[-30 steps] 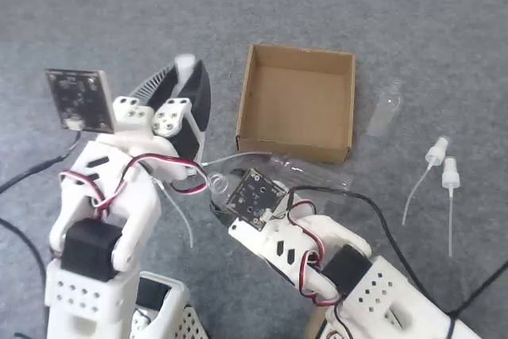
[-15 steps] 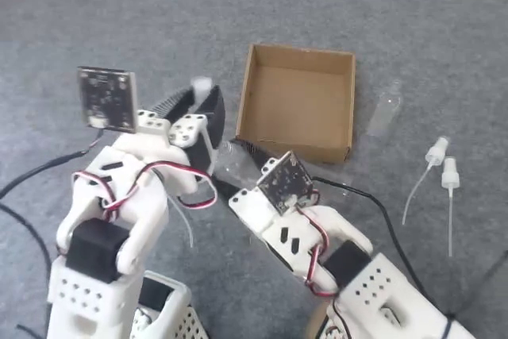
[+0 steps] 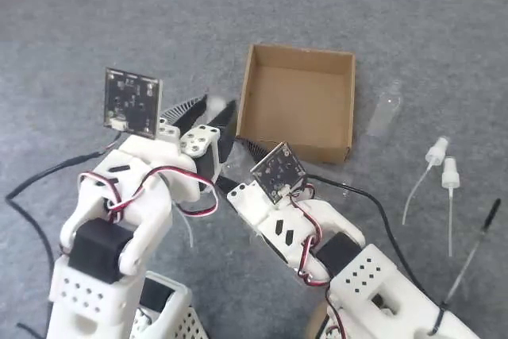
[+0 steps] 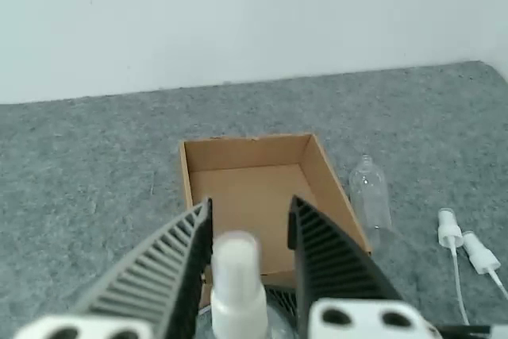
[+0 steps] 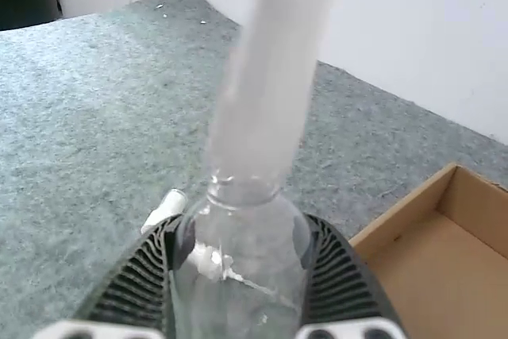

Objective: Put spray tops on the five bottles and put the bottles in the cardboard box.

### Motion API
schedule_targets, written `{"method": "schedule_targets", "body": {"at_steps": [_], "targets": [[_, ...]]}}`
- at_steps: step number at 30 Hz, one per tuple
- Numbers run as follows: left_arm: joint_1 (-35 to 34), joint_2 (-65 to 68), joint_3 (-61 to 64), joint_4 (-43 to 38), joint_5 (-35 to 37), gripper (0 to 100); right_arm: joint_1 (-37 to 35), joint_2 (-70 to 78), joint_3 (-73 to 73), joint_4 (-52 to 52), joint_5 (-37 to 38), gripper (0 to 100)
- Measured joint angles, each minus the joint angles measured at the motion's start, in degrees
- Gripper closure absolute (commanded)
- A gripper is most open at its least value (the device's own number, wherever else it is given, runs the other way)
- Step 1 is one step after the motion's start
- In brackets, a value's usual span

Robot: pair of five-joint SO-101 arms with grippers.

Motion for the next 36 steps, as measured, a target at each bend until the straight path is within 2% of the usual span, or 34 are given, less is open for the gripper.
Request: {"method": "schedule_targets", "body": {"at_steps": [4,9,14,24,31,36], "targets": [[-1.5,0.0,-2.5,0.0,-2.5,85,0.5,0.0,0.0,0.9,0.0,99.2],[-7.9,-0.1,-5.1,0.0,-5.8,88,0.3,0.0,0.0,0.9,0.0,99.2],[-9.4,-0.1,-3.3,-0.7,-7.3,90,0.3,0.0,0.0,0.9,0.0,99.2],[-9.2,0.0,2.4,-1.8,-8.9,90,0.3,0.0,0.0,0.9,0.0,99.2],[-6.3,0.0,2.4,2.8,-10.7,90,0.3,0.0,0.0,1.0,0.0,99.2],[-4.9,-0.1,2.4,3.2,-11.2,90,0.4,0.0,0.0,2.3,0.0,99.2]]}}
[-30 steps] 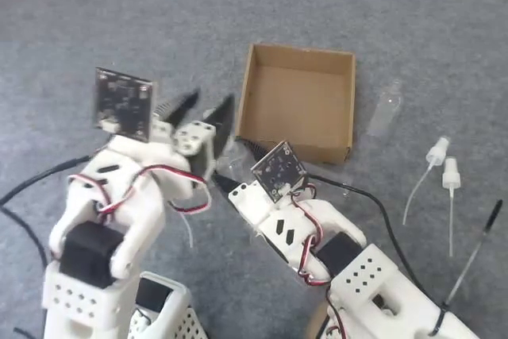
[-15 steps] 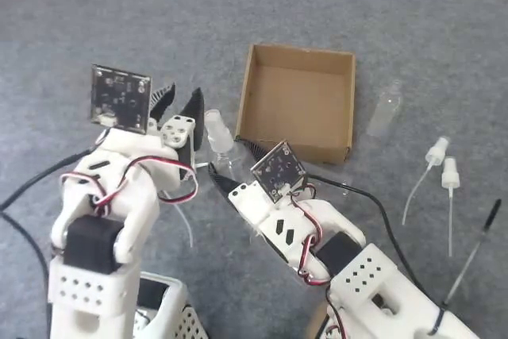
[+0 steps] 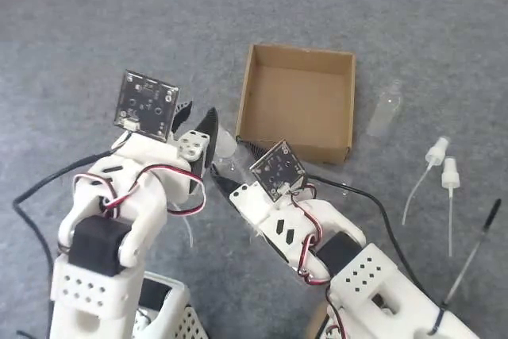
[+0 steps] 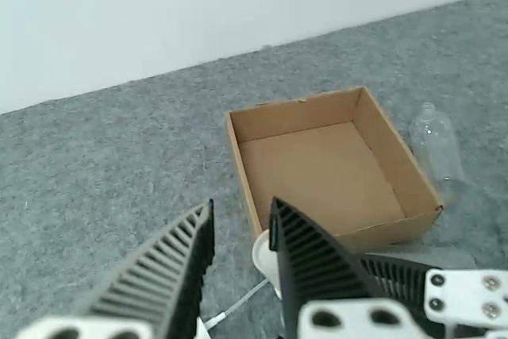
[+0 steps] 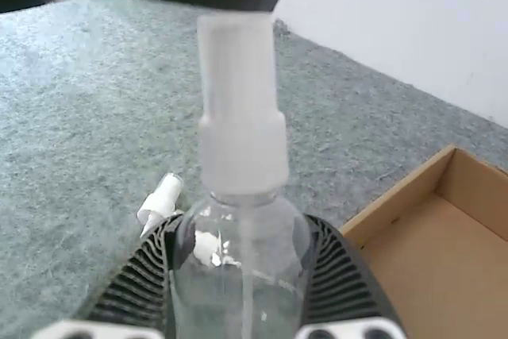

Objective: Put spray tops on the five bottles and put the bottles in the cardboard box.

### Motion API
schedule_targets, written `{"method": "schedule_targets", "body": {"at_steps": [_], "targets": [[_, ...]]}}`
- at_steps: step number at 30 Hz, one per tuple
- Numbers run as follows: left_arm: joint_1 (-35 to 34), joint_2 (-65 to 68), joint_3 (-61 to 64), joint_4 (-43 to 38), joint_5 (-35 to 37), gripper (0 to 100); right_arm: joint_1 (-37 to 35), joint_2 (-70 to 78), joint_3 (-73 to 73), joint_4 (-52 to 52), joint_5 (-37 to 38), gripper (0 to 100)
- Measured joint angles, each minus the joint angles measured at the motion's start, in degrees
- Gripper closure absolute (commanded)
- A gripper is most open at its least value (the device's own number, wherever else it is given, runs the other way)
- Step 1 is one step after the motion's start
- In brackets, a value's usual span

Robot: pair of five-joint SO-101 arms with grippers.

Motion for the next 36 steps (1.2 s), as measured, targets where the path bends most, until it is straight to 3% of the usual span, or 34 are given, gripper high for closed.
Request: {"method": "schedule_targets", "body": {"at_steps": [8,15,19,26,31,36], "targets": [[-4.7,-1.1,-0.8,0.0,0.0,89,-0.2,0.0,0.0,0.2,0.0,99.2],[-8.9,-19.1,9.3,-1.1,0.4,89,1.8,0.0,0.0,0.2,0.0,99.2],[-7.4,-21.6,18.5,-3.5,-1.1,88,6.2,0.0,-2.0,3.5,0.0,99.2],[-1.7,-21.2,27.0,-6.2,-1.3,78,13.1,0.2,-18.9,12.9,-3.8,99.2],[3.3,-21.3,28.2,-6.2,-1.2,77,13.4,8.2,-28.0,13.5,-5.4,99.2],[2.4,-21.2,30.9,-9.9,-0.1,75,12.1,22.1,-36.3,13.7,-5.5,99.2]]}}
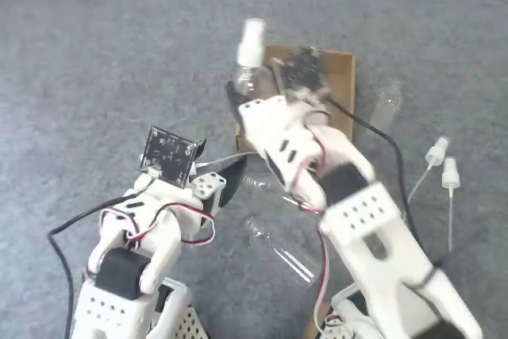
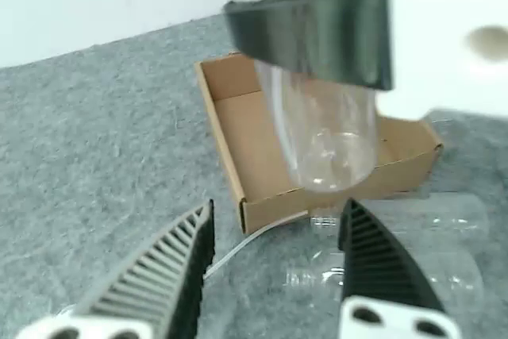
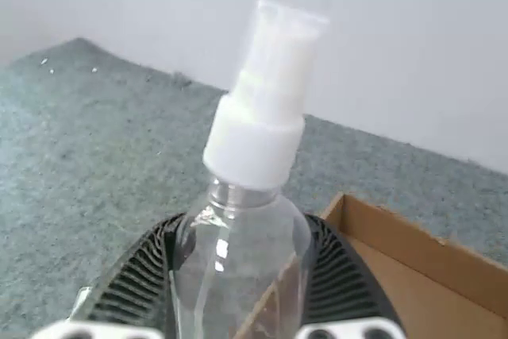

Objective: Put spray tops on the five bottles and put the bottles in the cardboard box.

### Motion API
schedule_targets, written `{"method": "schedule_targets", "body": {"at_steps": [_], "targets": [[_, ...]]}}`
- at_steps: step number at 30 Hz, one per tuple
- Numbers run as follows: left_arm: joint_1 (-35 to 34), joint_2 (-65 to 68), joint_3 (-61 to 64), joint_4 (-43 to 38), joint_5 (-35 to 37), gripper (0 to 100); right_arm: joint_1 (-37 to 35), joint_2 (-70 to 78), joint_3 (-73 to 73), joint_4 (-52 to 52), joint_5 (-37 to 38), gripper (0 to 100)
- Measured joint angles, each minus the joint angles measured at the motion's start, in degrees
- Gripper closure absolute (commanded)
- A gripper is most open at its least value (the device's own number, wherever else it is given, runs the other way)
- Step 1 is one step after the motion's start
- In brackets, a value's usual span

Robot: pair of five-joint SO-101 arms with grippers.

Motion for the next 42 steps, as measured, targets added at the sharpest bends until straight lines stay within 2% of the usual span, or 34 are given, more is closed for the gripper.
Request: {"method": "schedule_targets", "body": {"at_steps": [7,19,23,29,31,34,42], "targets": [[-0.5,0.0,4.0,-5.5,0.2,75,-6.5,5.9,-10.7,10.2,0.0,99.2],[-0.4,0.1,5.6,-6.9,0.3,75,-6.9,1.6,-11.5,21.1,0.0,99.2],[-0.5,0.1,5.6,-6.9,0.3,75,-4.2,0.9,-11.6,21.4,-0.1,99.2],[-1.3,0.1,6.0,-7.1,0.3,76,3.8,2.6,-11.7,14.2,-0.1,99.2],[-2.7,0.1,6.4,-7.3,0.4,82,6.1,6.0,-11.7,10.4,-0.1,99.2],[-4.7,0.1,6.4,-7.5,0.4,99,8.8,12.6,-11.7,3.3,-0.1,99.2],[-5.3,0.1,9.1,-11.3,0.6,99,12.7,27.8,-11.7,-14.7,-0.1,99.2]]}}
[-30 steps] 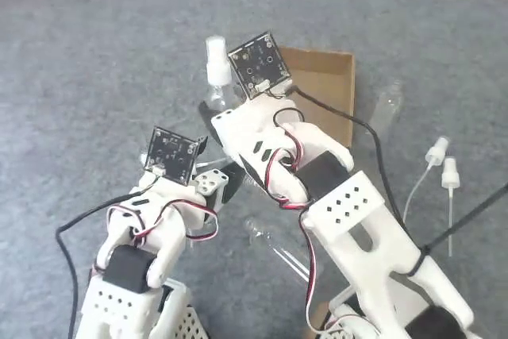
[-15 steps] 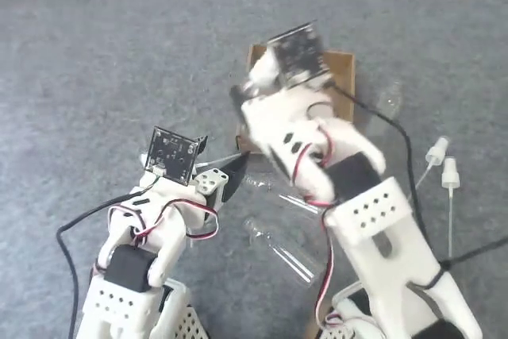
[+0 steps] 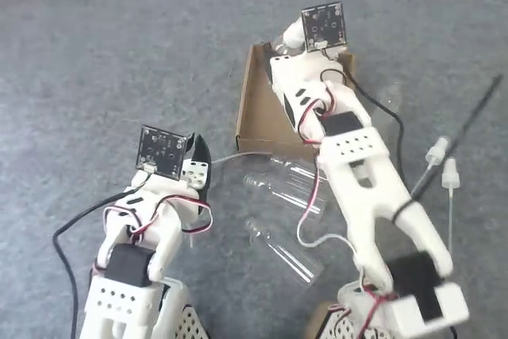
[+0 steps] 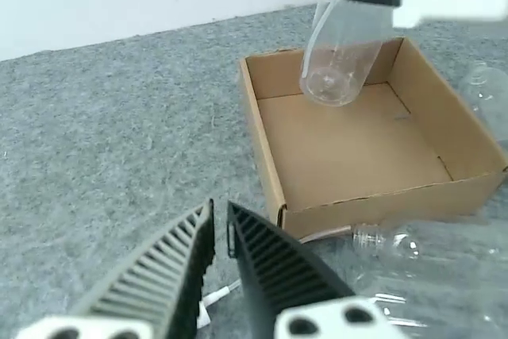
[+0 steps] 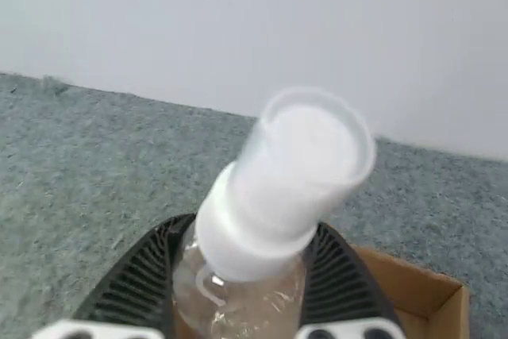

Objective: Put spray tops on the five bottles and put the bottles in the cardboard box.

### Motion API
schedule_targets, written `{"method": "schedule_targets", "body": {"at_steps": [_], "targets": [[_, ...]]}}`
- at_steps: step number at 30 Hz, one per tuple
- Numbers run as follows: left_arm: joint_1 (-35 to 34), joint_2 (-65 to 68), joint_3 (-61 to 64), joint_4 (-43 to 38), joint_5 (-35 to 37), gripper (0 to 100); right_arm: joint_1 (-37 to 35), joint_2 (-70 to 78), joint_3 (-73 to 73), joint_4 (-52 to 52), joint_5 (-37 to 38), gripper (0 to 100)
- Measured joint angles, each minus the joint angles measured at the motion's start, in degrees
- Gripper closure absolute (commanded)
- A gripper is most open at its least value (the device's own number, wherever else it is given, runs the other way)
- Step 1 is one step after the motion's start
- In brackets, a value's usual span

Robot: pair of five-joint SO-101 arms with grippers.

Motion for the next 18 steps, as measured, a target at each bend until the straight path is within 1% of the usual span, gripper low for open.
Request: {"method": "schedule_targets", "body": {"at_steps": [2,4,12,18], "targets": [[0.0,0.0,0.5,-1.1,0.0,99,0.1,3.2,-1.0,-2.3,0.0,99.2],[0.0,0.0,0.5,-1.3,0.0,99,0.1,6.7,-3.9,-2.4,0.0,99.2],[0.0,0.0,0.5,-1.4,0.1,99,0.1,23.6,-22.2,2.1,0.0,99.2],[0.0,0.0,0.5,-1.4,0.1,99,0.1,31.7,-28.0,3.0,0.0,99.2]]}}
